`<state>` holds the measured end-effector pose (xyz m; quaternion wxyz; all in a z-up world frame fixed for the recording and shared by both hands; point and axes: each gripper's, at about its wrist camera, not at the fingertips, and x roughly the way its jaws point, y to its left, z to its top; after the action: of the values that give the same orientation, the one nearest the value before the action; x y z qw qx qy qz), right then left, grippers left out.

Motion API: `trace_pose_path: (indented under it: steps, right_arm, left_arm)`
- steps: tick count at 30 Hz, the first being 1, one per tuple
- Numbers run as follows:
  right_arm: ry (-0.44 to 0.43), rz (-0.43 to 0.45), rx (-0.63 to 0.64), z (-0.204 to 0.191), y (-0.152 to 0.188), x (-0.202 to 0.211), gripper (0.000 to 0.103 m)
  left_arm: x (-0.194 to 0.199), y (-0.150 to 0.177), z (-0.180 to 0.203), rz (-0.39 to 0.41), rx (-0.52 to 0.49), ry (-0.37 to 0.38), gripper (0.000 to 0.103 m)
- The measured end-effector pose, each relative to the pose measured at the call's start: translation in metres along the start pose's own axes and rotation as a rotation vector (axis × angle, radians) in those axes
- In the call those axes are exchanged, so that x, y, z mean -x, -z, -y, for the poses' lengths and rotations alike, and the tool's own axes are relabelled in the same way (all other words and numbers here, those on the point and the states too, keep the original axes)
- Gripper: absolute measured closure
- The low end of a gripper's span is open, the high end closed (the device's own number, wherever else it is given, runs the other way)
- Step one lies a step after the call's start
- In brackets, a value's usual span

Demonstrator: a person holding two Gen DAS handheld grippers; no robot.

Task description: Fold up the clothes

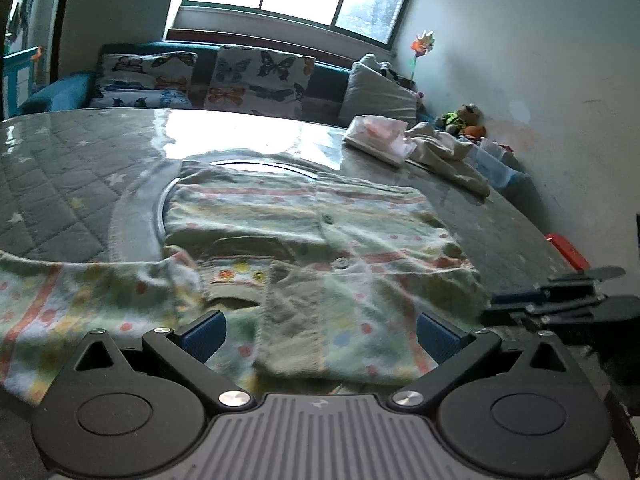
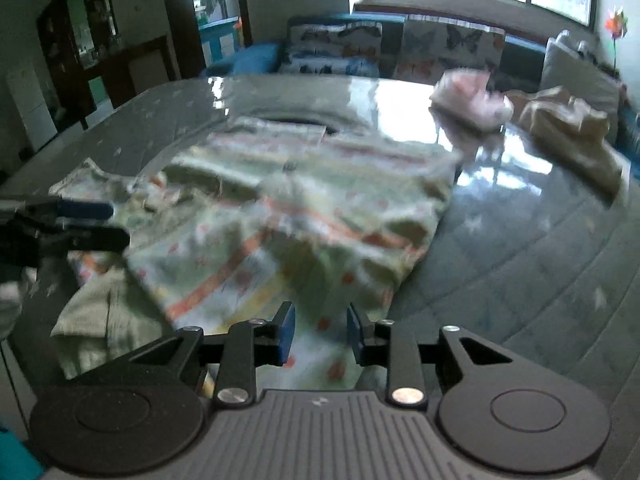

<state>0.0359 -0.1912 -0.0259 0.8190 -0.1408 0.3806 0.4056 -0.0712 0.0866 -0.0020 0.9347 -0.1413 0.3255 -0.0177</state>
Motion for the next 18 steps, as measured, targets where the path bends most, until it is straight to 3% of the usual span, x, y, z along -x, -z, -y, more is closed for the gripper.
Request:
trace_pose_path:
  steps: [5,8,10,15,18]
  right_arm:
    - [0.019,0.048,-0.01,0.007,-0.02,-0.017,0.073]
    - [0.046,0.023,-0.016,0.013,-0.019,-0.036,0.073]
    - [0.042,0.026,-0.016,0.014,-0.015,-0.039,0.073]
    - [0.042,0.056,0.016,0.002,-0.019,-0.031,0.06]
    - [0.019,0.068,0.037,-0.008,-0.022,-0.03,0.058]
  left_arm:
    - [-0.009,-0.005,0.012,0.029,-0.028,0.04,0.001]
    - [-0.015,-0.006,0.014,0.028,-0.035,0.065,0.003]
    - [-0.02,-0.005,0.015,0.02,-0.041,0.064,0.008]
    - [-0.032,0.002,0.01,-0.015,-0.041,0.037,0.009]
    - [-0.034,0.007,0.01,-0.01,-0.076,0.013,0.009]
